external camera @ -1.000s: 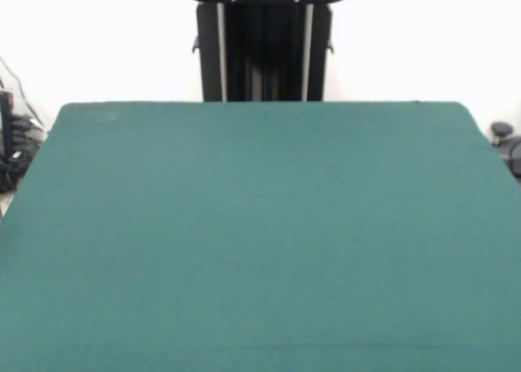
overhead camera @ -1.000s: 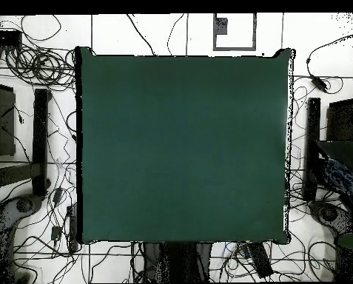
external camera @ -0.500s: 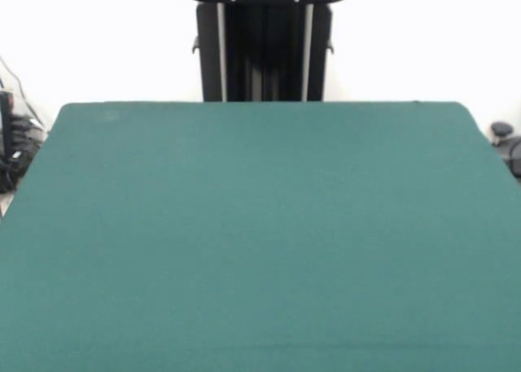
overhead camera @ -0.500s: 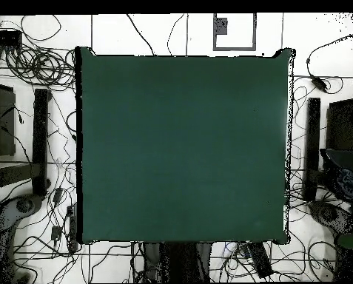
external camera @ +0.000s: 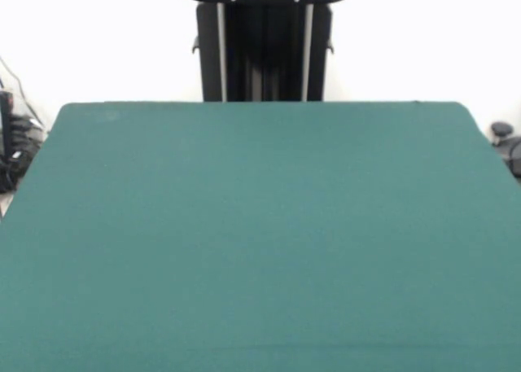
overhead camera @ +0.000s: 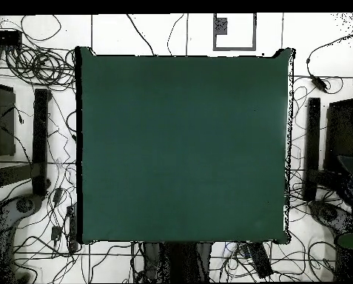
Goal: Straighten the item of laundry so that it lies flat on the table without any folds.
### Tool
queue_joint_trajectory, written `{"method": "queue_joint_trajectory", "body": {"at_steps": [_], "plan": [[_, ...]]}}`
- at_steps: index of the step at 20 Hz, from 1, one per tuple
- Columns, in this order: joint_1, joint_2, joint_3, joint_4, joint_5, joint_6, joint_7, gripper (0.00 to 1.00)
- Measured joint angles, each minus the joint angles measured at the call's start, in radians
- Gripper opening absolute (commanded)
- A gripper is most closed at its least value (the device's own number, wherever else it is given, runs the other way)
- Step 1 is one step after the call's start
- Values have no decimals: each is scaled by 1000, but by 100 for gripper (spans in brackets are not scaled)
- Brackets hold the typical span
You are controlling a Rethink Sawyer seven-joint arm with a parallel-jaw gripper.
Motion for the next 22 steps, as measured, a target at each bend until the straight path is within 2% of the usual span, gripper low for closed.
{"method": "queue_joint_trajectory", "body": {"at_steps": [22], "plan": [[67, -122, -27, 202, 7, -86, 0, 0]]}}
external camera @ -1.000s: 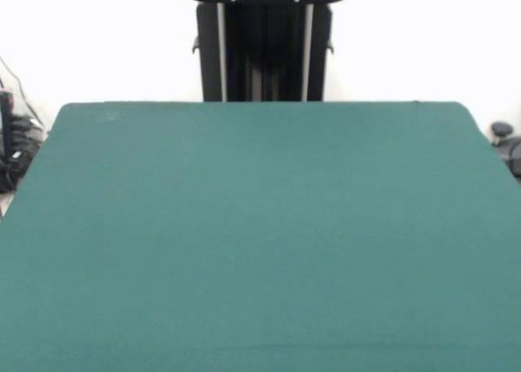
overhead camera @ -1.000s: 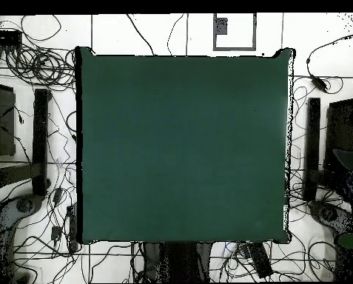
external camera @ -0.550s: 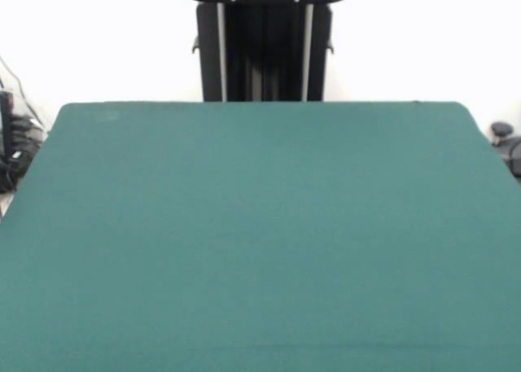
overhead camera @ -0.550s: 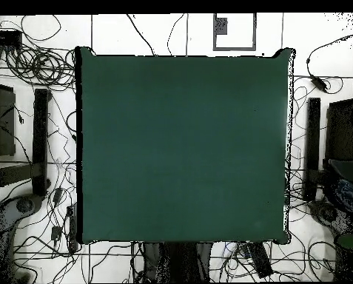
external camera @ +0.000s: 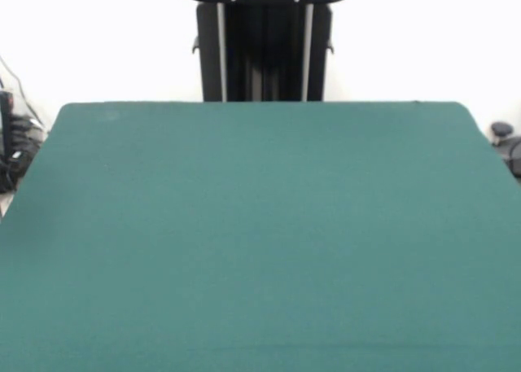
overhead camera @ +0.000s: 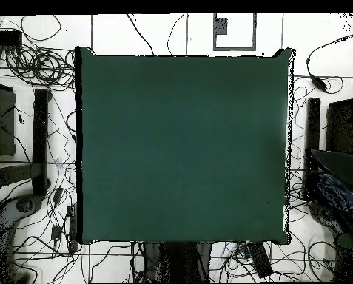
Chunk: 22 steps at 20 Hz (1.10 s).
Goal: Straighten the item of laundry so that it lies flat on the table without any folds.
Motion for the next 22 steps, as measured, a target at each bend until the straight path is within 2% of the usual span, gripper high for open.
{"method": "queue_joint_trajectory", "body": {"at_steps": [22], "plan": [[237, -98, -162, 131, 20, -69, 13, 0]]}}
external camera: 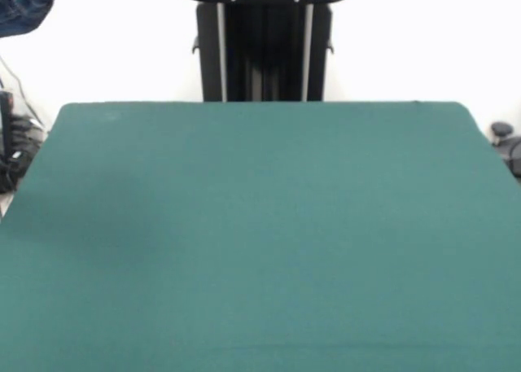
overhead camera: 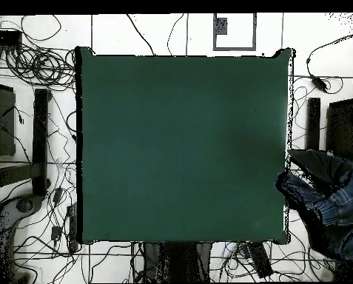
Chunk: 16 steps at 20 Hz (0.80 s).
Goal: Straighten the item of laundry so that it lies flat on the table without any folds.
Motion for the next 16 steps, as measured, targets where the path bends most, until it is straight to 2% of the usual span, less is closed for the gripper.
{"method": "queue_joint_trajectory", "body": {"at_steps": [10, 16], "plan": [[126, -35, -88, 56, 46, -6, 5, 0], [221, -48, -152, 100, 73, -43, 62, 0]]}}
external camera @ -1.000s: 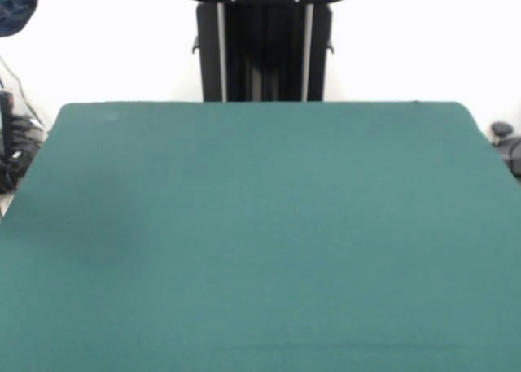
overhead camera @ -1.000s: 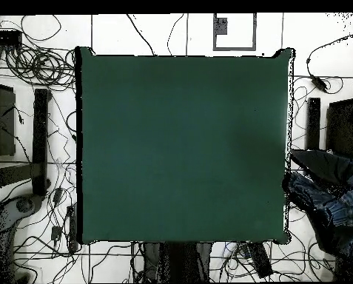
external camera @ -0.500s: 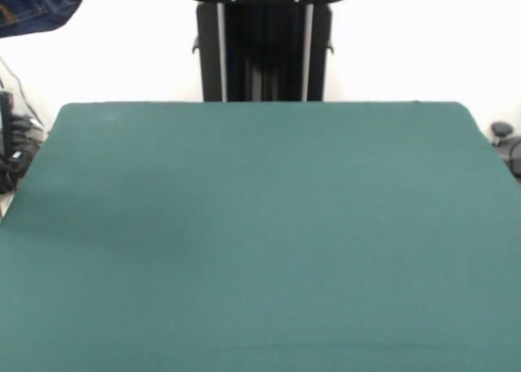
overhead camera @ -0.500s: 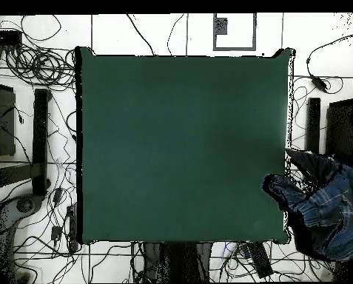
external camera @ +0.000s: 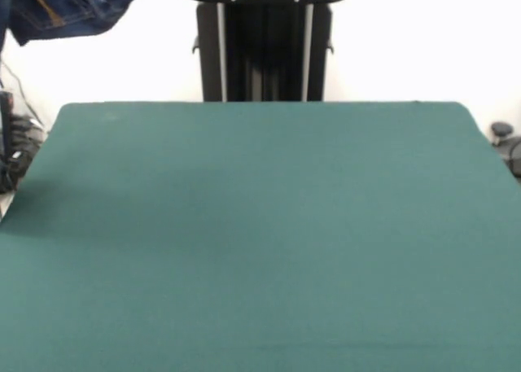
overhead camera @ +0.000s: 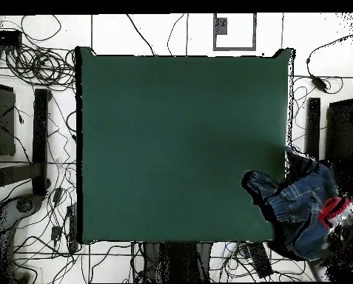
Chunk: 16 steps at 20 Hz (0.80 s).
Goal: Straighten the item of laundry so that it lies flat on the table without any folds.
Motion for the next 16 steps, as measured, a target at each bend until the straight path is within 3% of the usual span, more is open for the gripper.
{"method": "queue_joint_trajectory", "body": {"at_steps": [7, 16], "plan": [[121, -14, -69, 44, 6, -36, 153, 0], [200, -20, -118, 70, 28, -45, 255, 0]]}}
